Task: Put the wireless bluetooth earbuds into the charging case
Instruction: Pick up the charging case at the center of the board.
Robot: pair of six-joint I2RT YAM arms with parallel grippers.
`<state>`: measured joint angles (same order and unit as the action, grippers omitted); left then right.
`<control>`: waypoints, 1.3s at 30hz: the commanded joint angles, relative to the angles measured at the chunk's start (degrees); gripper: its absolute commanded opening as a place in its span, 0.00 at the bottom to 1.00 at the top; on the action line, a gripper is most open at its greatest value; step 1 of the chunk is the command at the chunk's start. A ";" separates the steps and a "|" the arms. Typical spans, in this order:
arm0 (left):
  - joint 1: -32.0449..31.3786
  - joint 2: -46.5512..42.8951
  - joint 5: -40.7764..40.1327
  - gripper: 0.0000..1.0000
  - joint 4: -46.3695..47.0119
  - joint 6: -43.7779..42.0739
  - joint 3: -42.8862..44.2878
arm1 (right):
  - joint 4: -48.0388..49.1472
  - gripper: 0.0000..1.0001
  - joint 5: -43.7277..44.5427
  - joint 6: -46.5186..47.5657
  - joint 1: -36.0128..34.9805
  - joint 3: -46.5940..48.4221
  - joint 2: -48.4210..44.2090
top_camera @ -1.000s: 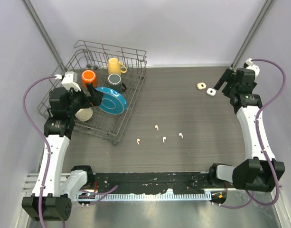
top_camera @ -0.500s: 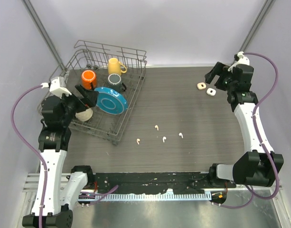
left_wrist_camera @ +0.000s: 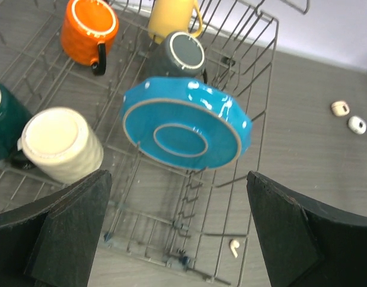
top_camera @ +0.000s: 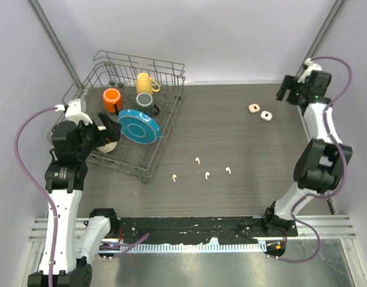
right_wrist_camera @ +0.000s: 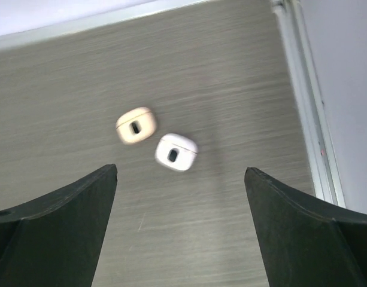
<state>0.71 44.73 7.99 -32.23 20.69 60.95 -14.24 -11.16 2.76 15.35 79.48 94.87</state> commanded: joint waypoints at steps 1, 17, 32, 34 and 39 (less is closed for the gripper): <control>-0.10 -6.05 0.79 1.00 -7.41 -5.22 -0.29 | -17.02 0.90 -1.50 -15.67 5.65 20.75 12.05; -0.01 -9.40 3.70 1.00 -6.00 -2.58 -4.96 | -15.82 0.79 -2.04 -24.30 3.28 18.95 23.95; -0.01 -9.40 2.82 1.00 -6.09 -4.34 -5.14 | -18.54 0.79 6.49 -21.31 -1.03 27.39 31.51; -0.01 -9.14 2.73 1.00 -6.18 -4.17 -5.22 | -19.07 0.80 7.64 -19.65 -1.90 27.92 32.04; -0.09 -9.31 2.73 1.00 -6.09 -3.81 -6.10 | -21.62 0.80 9.66 -17.71 -3.22 30.03 34.24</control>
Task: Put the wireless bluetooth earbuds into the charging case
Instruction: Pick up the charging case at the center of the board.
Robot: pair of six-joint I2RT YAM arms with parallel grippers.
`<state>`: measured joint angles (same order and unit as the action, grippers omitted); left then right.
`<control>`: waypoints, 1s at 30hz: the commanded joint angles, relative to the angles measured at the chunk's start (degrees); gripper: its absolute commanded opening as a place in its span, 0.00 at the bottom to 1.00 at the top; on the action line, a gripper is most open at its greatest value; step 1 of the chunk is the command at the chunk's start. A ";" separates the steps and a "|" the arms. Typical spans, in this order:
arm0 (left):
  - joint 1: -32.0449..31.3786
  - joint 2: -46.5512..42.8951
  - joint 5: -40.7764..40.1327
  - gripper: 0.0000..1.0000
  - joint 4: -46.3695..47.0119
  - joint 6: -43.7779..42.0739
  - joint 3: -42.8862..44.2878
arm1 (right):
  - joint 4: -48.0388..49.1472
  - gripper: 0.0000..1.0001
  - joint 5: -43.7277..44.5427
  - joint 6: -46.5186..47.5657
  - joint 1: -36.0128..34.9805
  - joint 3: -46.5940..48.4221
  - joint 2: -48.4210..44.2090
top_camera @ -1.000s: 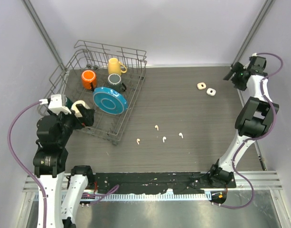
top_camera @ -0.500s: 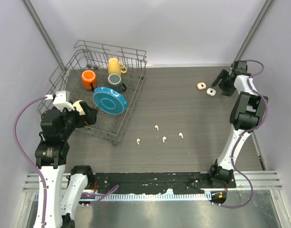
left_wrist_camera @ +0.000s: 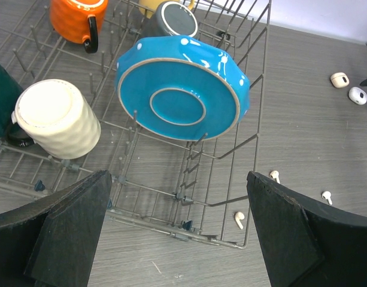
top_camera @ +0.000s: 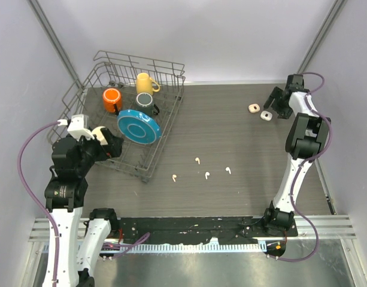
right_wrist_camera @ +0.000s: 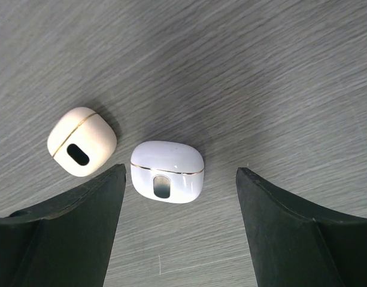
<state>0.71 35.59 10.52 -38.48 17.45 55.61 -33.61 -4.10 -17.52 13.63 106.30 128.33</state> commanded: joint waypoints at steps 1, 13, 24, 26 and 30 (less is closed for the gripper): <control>-0.10 -0.35 0.11 1.00 0.07 -0.49 -0.86 | -2.17 0.80 2.69 2.58 -1.67 3.30 0.95; -0.01 0.35 0.55 1.00 0.07 -0.58 -0.51 | -3.13 0.80 3.83 4.50 -3.34 5.32 3.41; -0.01 0.26 0.90 1.00 0.25 -1.81 -0.51 | 4.33 0.91 0.32 22.88 -3.43 -4.69 -5.54; -0.01 0.35 1.25 1.00 0.07 -2.16 -0.33 | 7.22 0.91 -3.45 26.37 -3.34 -6.18 -6.51; -0.01 0.18 1.78 1.00 -0.81 -3.21 0.19 | 12.68 0.92 -8.90 36.10 -3.34 -11.37 -9.06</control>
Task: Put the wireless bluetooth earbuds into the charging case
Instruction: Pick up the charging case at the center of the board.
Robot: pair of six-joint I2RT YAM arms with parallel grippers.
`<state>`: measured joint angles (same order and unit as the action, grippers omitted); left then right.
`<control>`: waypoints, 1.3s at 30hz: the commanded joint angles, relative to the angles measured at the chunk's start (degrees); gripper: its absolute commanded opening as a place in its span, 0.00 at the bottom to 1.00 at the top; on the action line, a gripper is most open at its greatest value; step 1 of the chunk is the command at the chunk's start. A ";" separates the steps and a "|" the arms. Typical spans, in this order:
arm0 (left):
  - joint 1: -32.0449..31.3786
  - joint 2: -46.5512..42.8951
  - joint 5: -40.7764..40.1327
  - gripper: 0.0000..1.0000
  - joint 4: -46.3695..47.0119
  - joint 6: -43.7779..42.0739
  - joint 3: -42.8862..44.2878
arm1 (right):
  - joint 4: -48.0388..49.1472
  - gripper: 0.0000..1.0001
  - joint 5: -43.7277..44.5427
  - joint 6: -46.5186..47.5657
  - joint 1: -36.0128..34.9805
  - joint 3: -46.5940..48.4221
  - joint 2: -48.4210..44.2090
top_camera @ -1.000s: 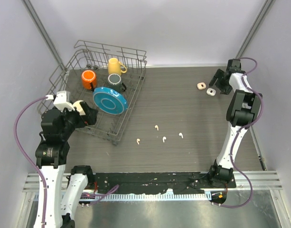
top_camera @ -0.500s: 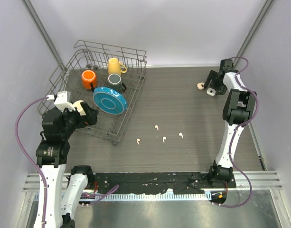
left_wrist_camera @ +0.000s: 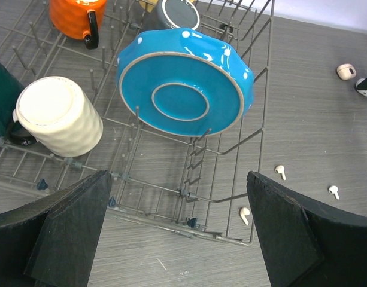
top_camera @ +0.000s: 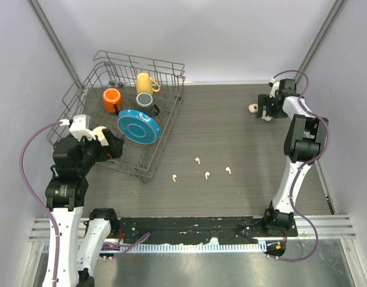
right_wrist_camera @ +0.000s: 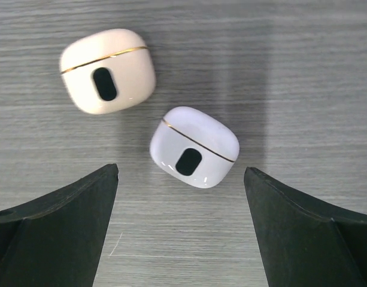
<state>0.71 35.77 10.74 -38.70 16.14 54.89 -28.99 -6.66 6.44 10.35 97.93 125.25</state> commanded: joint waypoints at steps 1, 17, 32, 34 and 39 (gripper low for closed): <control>-0.01 -0.17 1.56 1.00 -0.85 -2.34 1.00 | 8.42 0.92 -7.66 14.54 0.02 -3.62 -6.42; -0.01 -0.88 2.35 1.00 -1.64 -6.12 0.48 | 11.51 0.92 -16.89 30.91 4.24 -2.66 -2.91; -0.01 -0.35 2.97 1.00 -0.94 -6.21 -0.67 | 11.67 0.88 -24.90 30.74 5.30 -1.07 0.43; -0.01 -0.26 3.06 1.00 -0.94 -6.30 -0.67 | 11.85 0.87 -24.90 30.57 5.30 -1.43 0.52; -0.01 -0.17 3.14 1.00 -0.77 -6.30 -0.93 | 11.85 0.84 -25.33 29.77 5.30 -2.13 1.31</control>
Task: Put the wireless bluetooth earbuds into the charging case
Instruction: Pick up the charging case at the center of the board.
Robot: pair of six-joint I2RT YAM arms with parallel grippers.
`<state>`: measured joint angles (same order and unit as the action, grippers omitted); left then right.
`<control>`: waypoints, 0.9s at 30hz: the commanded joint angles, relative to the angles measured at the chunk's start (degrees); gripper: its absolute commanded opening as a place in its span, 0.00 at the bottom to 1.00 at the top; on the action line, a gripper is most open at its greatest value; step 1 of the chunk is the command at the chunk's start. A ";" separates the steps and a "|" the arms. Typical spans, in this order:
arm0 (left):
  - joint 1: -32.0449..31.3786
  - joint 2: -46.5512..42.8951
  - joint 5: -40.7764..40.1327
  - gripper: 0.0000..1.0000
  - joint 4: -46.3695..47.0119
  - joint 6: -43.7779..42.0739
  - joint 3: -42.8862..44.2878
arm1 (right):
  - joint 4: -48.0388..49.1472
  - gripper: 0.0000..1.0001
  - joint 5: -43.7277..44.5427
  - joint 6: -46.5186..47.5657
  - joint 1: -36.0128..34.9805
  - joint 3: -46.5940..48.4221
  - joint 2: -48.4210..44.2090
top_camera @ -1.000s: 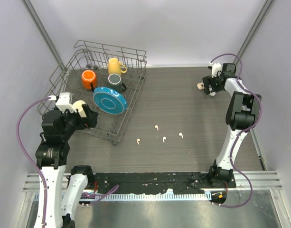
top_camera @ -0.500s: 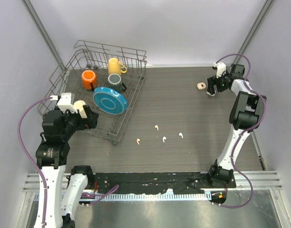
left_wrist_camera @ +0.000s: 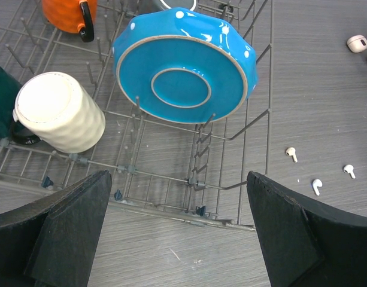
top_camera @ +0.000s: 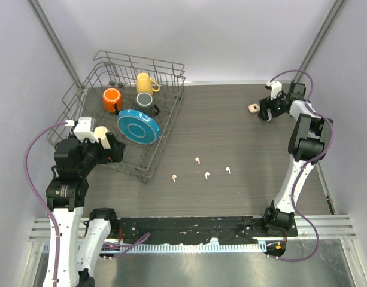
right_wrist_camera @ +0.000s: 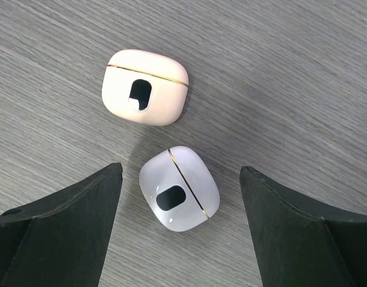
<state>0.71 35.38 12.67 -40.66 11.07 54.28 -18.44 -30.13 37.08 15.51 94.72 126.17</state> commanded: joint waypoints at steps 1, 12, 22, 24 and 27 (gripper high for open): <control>-0.01 0.39 1.31 1.00 1.20 -1.23 -0.23 | 1.73 0.84 -1.95 -1.04 0.14 1.00 0.39; -0.01 0.13 2.01 1.00 1.90 -0.70 -0.67 | 2.27 0.81 0.33 -4.56 -0.30 -3.13 -1.45; -0.01 -0.39 2.89 1.00 1.03 -1.14 -0.14 | 2.97 0.80 1.74 -5.62 -1.62 -7.44 -4.88; -0.01 -0.48 2.98 1.00 0.85 -1.05 -0.23 | 2.79 0.77 2.18 -5.79 -1.88 -8.05 -5.58; -0.01 -0.83 3.24 1.00 0.85 -0.96 -0.32 | 2.53 0.76 3.23 -5.97 -2.24 -9.11 -6.37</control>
<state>0.71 35.29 14.33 -40.62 11.05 53.76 -14.33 -28.03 32.60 14.28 87.33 123.85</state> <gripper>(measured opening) 0.996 0.767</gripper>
